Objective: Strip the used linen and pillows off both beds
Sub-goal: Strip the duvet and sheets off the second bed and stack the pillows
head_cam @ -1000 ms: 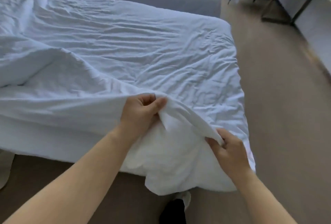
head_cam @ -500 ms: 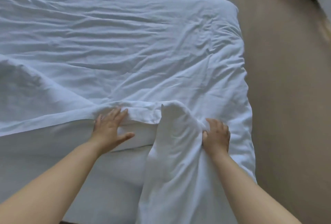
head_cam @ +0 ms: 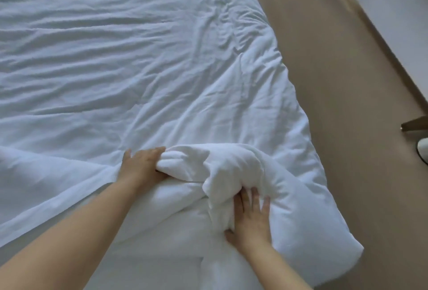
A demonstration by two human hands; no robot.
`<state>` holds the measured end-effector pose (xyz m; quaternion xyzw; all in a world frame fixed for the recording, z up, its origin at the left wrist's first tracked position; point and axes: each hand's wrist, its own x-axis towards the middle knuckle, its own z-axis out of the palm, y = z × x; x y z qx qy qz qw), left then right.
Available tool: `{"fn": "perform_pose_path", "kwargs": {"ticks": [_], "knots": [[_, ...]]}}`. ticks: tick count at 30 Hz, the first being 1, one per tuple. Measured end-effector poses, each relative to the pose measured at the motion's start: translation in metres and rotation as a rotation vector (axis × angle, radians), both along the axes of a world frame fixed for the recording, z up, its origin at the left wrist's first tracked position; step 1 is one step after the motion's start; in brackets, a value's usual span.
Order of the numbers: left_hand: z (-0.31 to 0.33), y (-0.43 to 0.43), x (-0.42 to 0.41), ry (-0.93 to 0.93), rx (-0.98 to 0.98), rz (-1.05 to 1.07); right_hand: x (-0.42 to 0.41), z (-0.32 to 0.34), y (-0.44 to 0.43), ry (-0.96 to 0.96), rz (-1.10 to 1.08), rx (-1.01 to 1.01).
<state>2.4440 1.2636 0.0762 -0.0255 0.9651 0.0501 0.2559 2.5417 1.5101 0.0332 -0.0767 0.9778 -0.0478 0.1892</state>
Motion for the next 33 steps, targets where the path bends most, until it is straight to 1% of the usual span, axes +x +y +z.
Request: {"fn": "perform_pose_path", "kwargs": {"ticks": [1, 2, 3, 4, 5, 6, 7, 8, 10, 11, 13, 14, 16, 17, 18, 19, 21, 22, 24, 25, 26, 27, 28, 30, 31, 32, 33], "knots": [[0.002, -0.006, -0.001, 0.002, -0.003, 0.02, -0.002, 0.006, 0.0, -0.016, -0.053, -0.069], [0.006, -0.011, -0.003, -0.015, 0.062, 0.087, -0.005, 0.021, 0.004, -0.045, -0.107, -0.144], [0.012, -0.016, -0.004, -0.056, 0.198, 0.207, -0.008, 0.035, 0.012, -0.062, -0.199, -0.253], [0.019, -0.022, -0.007, -0.12, 0.375, 0.337, -0.017, 0.047, 0.023, -0.07, -0.31, -0.324], [0.029, -0.028, -0.012, -0.182, 0.528, 0.421, -0.025, 0.062, 0.037, -0.132, -0.412, -0.384], [0.041, -0.036, -0.018, -0.23, 0.604, 0.416, -0.033, 0.078, 0.055, -0.212, -0.489, -0.472], [0.053, -0.044, -0.026, -0.251, 0.596, 0.353, -0.043, 0.096, 0.073, -0.222, -0.538, -0.563], [0.065, -0.05, -0.037, -0.242, 0.566, 0.295, -0.057, 0.116, 0.088, -0.186, -0.551, -0.619], [0.09, -0.055, -0.064, -0.143, 0.495, 0.231, -0.092, 0.151, 0.103, -0.124, -0.532, -0.685], [0.099, -0.056, -0.08, -0.069, 0.476, 0.241, -0.116, 0.162, 0.108, -0.089, -0.499, -0.665], [0.11, -0.051, -0.115, 0.099, 0.404, 0.278, -0.173, 0.175, 0.106, -0.002, -0.409, -0.528], [0.111, -0.047, -0.129, 0.183, 0.318, 0.297, -0.203, 0.176, 0.103, 0.062, -0.397, -0.438], [0.101, -0.038, -0.146, 0.362, 0.096, 0.306, -0.254, 0.163, 0.099, 0.178, -0.453, -0.206], [0.092, -0.033, -0.148, 0.407, 0.046, 0.307, -0.271, 0.155, 0.096, 0.224, -0.492, -0.141], [0.08, -0.028, -0.147, 0.421, 0.039, 0.304, -0.28, 0.147, 0.091, 0.261, -0.535, -0.14], [0.066, -0.024, -0.142, 0.391, 0.034, 0.286, -0.285, 0.139, 0.087, 0.264, -0.574, -0.206], [0.038, -0.021, -0.13, 0.251, 0.002, 0.25, -0.279, 0.119, 0.083, 0.178, -0.583, -0.349], [0.024, -0.023, -0.125, 0.172, -0.027, 0.248, -0.271, 0.107, 0.085, 0.096, -0.569, -0.336], [0.009, -0.027, -0.115, 0.057, -0.097, 0.283, -0.254, 0.083, 0.103, -0.057, -0.544, -0.154], [0.002, -0.032, -0.115, 0.043, -0.119, 0.316, -0.248, 0.072, 0.117, -0.084, -0.565, -0.072], [-0.006, -0.038, -0.116, 0.077, -0.123, 0.353, -0.245, 0.061, 0.131, -0.077, -0.619, -0.049], [-0.012, -0.043, -0.118, 0.12, -0.104, 0.387, -0.245, 0.052, 0.141, -0.04, -0.701, -0.093], [-0.016, -0.046, -0.122, 0.203, -0.07, 0.401, -0.248, 0.044, 0.15, 0.004, -0.796, -0.192], [-0.025, -0.044, -0.127, 0.319, 0.025, 0.457, -0.26, 0.028, 0.162, 0.038, -0.942, -0.475], [-0.026, -0.039, -0.129, 0.292, 0.06, 0.504, -0.266, 0.019, 0.164, 0.034, -0.976, -0.58], [-0.031, -0.037, -0.133, 0.266, 0.076, 0.564, -0.271, 0.011, 0.165, 0.042, -0.982, -0.61], [-0.039, -0.038, -0.138, 0.229, 0.101, 0.604, -0.273, 0.005, 0.163, 0.087, -0.966, -0.58]]}}
